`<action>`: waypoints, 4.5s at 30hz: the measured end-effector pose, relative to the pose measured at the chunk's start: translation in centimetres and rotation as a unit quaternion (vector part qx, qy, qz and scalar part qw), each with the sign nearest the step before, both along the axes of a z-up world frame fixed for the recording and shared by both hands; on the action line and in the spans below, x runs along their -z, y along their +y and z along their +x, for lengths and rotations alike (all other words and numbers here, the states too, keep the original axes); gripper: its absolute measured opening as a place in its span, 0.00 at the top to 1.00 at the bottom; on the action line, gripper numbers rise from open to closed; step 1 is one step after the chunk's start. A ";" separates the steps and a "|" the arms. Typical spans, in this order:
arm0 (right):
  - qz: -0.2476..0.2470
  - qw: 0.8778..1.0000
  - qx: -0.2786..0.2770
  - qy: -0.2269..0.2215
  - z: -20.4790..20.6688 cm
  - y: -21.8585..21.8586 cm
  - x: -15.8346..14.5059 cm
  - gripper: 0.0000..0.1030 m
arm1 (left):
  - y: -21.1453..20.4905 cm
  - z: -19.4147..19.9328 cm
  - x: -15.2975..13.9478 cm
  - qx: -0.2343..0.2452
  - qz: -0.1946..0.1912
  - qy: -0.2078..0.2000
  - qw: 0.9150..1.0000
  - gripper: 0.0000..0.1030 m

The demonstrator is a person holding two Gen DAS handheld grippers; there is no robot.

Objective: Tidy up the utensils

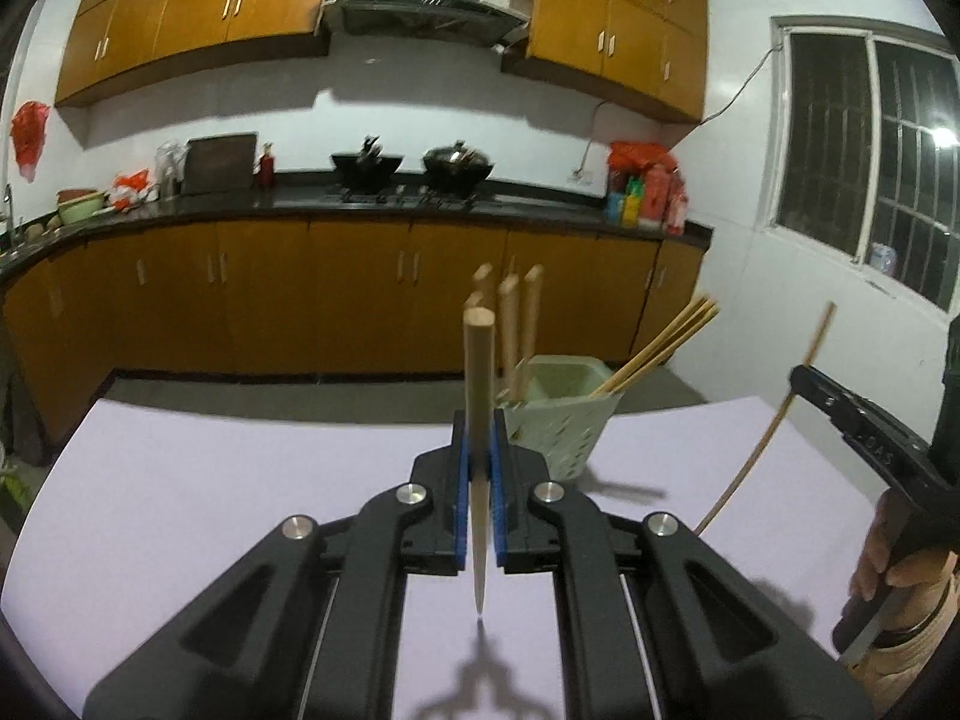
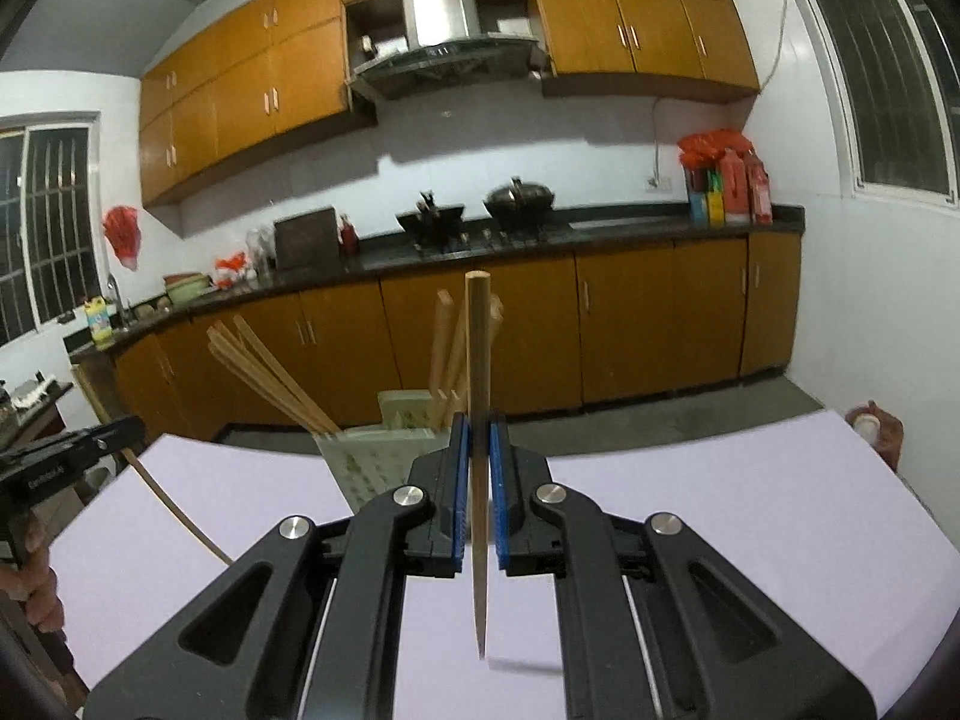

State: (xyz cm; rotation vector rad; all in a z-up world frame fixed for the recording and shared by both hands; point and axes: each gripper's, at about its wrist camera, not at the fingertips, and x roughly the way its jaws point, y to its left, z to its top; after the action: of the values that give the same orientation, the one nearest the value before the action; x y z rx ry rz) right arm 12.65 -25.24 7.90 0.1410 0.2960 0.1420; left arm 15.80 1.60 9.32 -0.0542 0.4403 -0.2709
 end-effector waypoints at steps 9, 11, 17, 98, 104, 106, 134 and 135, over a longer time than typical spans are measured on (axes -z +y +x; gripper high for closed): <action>0.026 0.989 -0.012 -0.143 0.5 1.9 -7.4 0.92 | -4.2 1.6 -7.2 0.005 -0.028 -0.110 0.993 0.93; 0.031 0.986 -0.008 -0.162 1.3 1.9 -8.0 0.92 | -4.6 2.7 -8.5 -0.003 -0.042 -0.129 0.991 0.93; 0.040 0.983 0.010 -0.177 5.7 2.3 -7.0 0.92 | -5.7 6.5 -8.8 -0.034 -0.042 -0.164 0.985 0.93; -0.054 0.996 0.049 0.042 -12.8 2.6 7.8 0.02 | -1.4 -13.7 9.4 -0.095 0.058 -0.035 0.993 0.04; -0.052 0.996 0.050 0.043 -12.9 2.6 7.8 0.02 | -1.4 -13.7 9.4 -0.095 0.057 -0.035 0.993 0.04; -0.051 0.997 0.050 0.043 -12.9 2.6 7.8 0.02 | -1.4 -13.7 9.4 -0.095 0.058 -0.035 0.993 0.04; -0.046 0.997 0.050 0.049 -12.8 3.2 8.2 0.02 | -1.3 -13.6 9.4 -0.093 0.056 -0.033 0.994 0.04; -0.046 0.996 0.050 0.049 -12.7 3.2 8.2 0.02 | -1.4 -13.6 9.4 -0.093 0.056 -0.033 0.994 0.04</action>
State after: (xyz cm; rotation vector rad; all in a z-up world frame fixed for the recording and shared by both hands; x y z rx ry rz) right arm -0.09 -22.06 -0.33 0.0714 0.3911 0.0215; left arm 2.16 0.20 -0.08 0.0236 0.3808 -0.0645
